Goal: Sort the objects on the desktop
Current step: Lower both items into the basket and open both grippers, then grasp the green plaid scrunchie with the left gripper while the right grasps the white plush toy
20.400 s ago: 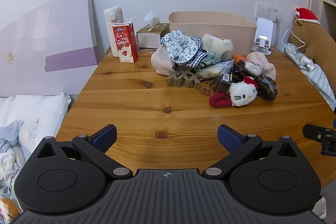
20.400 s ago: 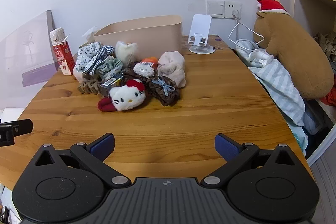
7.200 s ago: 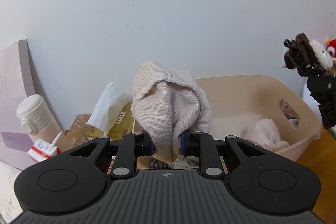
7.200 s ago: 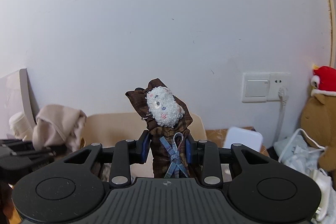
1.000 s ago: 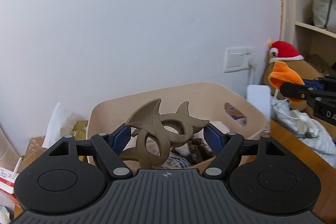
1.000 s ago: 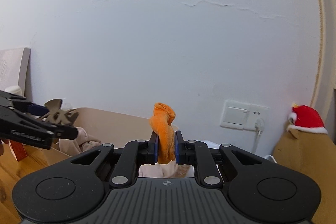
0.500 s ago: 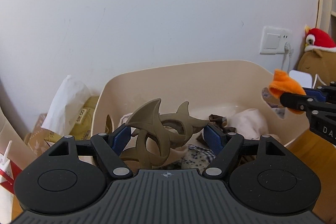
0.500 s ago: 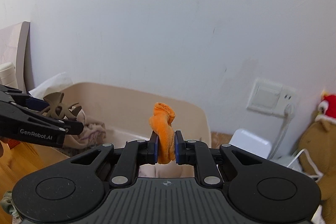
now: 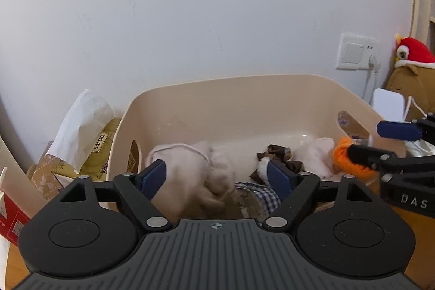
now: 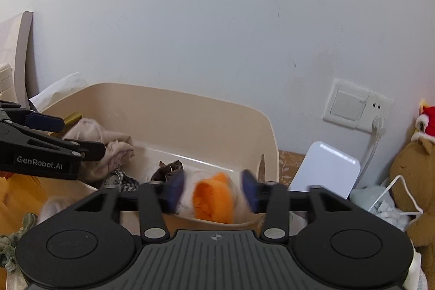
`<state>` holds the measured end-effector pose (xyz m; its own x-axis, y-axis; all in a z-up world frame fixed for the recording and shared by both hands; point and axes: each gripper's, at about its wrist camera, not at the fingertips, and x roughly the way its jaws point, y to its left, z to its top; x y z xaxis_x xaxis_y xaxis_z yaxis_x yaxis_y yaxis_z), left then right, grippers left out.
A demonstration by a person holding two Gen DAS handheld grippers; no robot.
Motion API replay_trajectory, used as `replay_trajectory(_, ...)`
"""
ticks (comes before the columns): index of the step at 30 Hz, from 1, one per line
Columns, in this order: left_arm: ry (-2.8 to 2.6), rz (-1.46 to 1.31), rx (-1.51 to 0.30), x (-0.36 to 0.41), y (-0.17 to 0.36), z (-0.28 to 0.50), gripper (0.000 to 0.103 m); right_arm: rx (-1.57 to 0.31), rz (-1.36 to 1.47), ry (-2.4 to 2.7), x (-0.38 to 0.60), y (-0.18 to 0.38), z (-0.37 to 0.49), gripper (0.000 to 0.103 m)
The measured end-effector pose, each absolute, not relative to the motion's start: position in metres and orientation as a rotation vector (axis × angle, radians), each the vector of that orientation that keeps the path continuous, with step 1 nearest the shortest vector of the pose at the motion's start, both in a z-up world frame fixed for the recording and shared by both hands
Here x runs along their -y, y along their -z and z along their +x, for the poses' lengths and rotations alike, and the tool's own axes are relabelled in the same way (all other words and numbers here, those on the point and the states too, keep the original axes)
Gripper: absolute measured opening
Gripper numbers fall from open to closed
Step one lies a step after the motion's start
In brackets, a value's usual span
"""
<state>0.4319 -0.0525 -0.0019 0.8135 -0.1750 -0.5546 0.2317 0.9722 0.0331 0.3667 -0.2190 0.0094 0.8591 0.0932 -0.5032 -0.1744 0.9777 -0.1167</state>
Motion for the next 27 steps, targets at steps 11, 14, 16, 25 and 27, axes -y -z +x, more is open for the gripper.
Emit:
replay_trajectory(11, 0.189, 0.085, -0.536, 0.04, -0.016, 0.406, 0.085, -0.443, -0.209, -0.149, 0.211, -0.022, 0.331, 0.095)
replay_trajectory(14, 0.185, 0.092, -0.54, 0.035, -0.019, 0.389, 0.086, -0.429, -0.18, -0.149, 0.215, -0.026, 0.317, 0.102)
replay_trajectory(16, 0.179, 0.107, -0.544, 0.03, -0.017, 0.376, 0.086, -0.426, -0.167, -0.156, 0.216, -0.027, 0.308, 0.103)
replay_trajectory(25, 0.073, 0.153, -0.628, 0.013, 0.0, 0.326, 0.086, -0.458, -0.129, -0.15, 0.214, -0.009, 0.274, 0.103)
replay_trajectory(27, 0.081, 0.128, -0.653, 0.009, 0.005, 0.319, 0.086, -0.473, -0.119, -0.145, 0.212, -0.002, 0.268, 0.103)
